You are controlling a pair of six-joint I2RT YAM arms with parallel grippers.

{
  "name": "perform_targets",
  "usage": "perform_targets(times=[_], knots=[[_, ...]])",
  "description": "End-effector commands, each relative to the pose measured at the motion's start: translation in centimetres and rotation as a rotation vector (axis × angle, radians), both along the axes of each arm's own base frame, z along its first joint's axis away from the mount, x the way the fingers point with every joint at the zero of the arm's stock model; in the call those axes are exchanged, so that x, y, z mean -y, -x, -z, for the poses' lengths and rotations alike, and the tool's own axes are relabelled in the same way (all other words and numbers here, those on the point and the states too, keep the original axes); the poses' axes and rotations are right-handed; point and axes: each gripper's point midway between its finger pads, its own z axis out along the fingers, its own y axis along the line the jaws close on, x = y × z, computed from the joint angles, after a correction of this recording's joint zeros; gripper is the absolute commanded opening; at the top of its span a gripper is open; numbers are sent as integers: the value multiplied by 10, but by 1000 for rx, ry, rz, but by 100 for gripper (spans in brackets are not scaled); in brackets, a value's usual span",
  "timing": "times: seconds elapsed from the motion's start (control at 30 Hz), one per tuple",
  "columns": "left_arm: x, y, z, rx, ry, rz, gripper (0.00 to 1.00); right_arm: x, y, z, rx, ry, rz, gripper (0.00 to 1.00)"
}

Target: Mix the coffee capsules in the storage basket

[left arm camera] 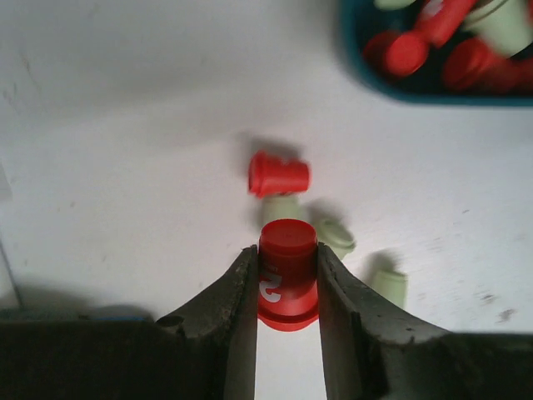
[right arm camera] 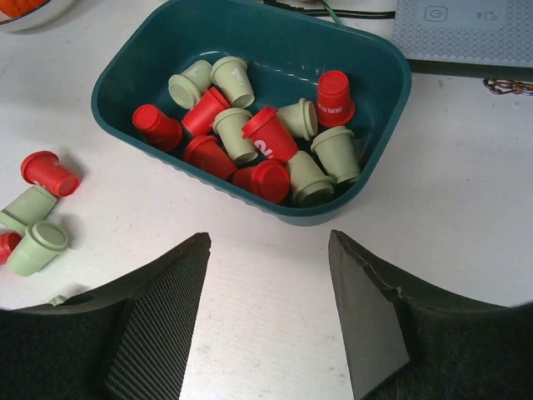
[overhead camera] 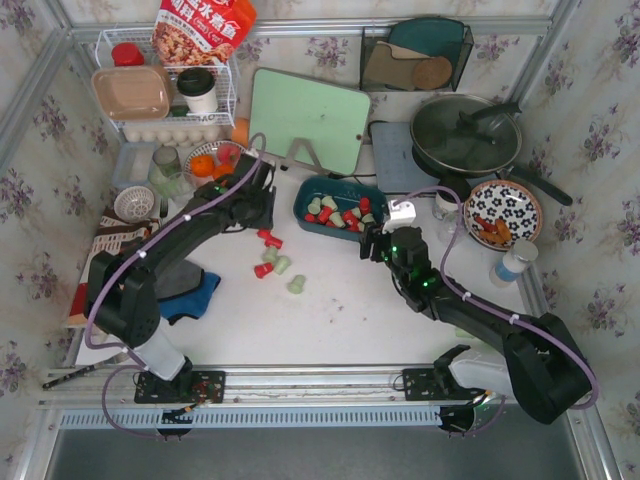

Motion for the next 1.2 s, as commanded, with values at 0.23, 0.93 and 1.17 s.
perform_targets(times=[0.23,0.93,1.17], knots=[[87,-67,-53,197,277,125,17,16,0,-13,65,-26,80,67],[130,-174,-12,404,243,11,32,10,0,-10,56,-41,61,67],[142,-176,-10,369,267,41,52,10,0,-11,60,-44,59,67]])
